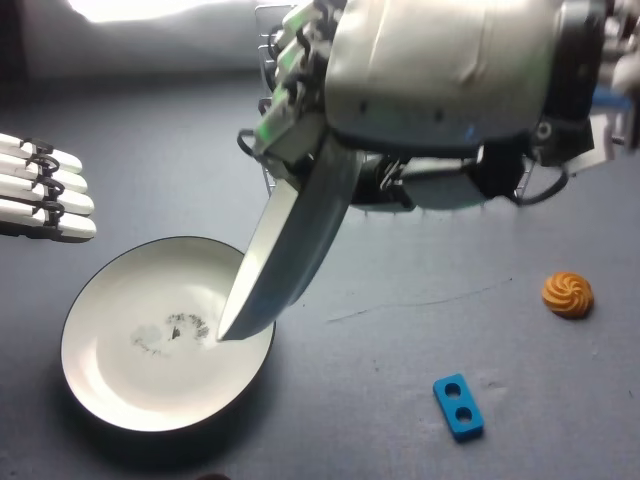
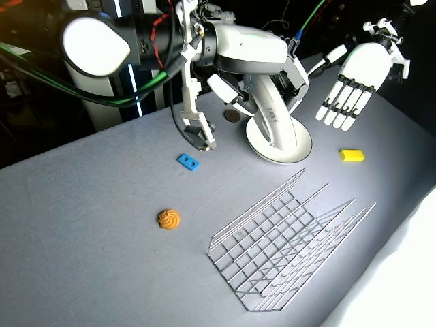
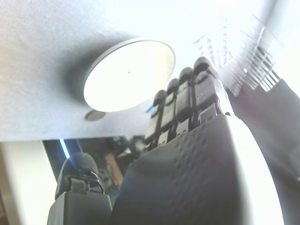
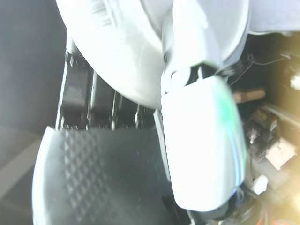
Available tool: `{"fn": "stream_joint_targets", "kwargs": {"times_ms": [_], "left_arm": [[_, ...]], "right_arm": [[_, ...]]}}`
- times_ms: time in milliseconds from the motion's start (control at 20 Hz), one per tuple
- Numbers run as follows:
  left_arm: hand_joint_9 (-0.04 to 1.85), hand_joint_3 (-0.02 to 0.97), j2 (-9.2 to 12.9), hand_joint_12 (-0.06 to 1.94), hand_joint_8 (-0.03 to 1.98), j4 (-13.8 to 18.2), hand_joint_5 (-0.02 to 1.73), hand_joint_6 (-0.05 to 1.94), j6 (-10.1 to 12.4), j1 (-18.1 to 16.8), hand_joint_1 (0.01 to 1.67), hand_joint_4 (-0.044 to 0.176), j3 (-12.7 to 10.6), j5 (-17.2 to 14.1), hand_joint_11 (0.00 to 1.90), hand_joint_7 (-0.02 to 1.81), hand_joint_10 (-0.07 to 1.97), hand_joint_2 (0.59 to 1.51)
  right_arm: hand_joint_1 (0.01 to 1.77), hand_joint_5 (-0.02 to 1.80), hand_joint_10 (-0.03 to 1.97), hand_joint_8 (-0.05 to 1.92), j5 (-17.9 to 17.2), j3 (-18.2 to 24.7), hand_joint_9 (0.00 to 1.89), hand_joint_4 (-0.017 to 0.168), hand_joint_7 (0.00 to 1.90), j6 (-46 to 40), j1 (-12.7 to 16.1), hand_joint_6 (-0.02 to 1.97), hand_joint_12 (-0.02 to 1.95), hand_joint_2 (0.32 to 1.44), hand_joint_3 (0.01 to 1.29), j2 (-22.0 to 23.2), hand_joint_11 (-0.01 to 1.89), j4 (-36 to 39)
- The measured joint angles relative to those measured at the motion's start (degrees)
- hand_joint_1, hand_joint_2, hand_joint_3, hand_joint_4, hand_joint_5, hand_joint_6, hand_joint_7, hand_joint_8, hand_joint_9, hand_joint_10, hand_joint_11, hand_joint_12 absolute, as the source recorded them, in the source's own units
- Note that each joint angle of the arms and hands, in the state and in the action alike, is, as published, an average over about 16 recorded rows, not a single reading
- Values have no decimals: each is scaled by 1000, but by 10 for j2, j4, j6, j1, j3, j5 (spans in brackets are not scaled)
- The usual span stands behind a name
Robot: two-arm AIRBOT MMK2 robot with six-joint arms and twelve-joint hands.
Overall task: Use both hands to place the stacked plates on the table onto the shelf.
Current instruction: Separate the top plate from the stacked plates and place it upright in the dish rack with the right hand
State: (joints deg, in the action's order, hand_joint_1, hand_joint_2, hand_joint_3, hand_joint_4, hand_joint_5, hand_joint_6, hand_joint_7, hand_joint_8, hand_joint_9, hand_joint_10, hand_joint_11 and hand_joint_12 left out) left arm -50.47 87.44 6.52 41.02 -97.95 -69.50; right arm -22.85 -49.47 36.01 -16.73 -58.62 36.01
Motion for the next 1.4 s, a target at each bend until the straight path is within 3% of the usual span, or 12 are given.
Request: {"fn": "stream_joint_targets", "kwargs": {"times_ms": [250,500,950,1400], "left_arm": [[19,16,0,12,8,4,17,17,0,0,22,6,9,7,15,19,8,1101],[19,16,-1,11,9,9,19,17,-2,4,22,5,23,19,15,20,8,1103],[18,16,-8,10,9,12,23,17,-19,33,23,4,50,55,15,21,7,1109],[19,16,-18,10,9,9,24,17,-32,58,23,3,61,85,15,21,7,1114]], "right_arm": [[1331,882,1284,930,27,-19,868,0,999,-216,52,1055,1370,1004,13,26,687,83],[1342,881,1268,904,75,-41,880,-1,1009,-339,91,1041,1365,1003,13,40,704,80],[1360,876,1245,880,178,-92,908,-2,1024,-386,128,1038,1351,1003,12,42,727,-2],[1362,864,1250,905,204,-164,913,-2,1007,-393,117,1047,1372,1003,12,16,732,-46]]}}
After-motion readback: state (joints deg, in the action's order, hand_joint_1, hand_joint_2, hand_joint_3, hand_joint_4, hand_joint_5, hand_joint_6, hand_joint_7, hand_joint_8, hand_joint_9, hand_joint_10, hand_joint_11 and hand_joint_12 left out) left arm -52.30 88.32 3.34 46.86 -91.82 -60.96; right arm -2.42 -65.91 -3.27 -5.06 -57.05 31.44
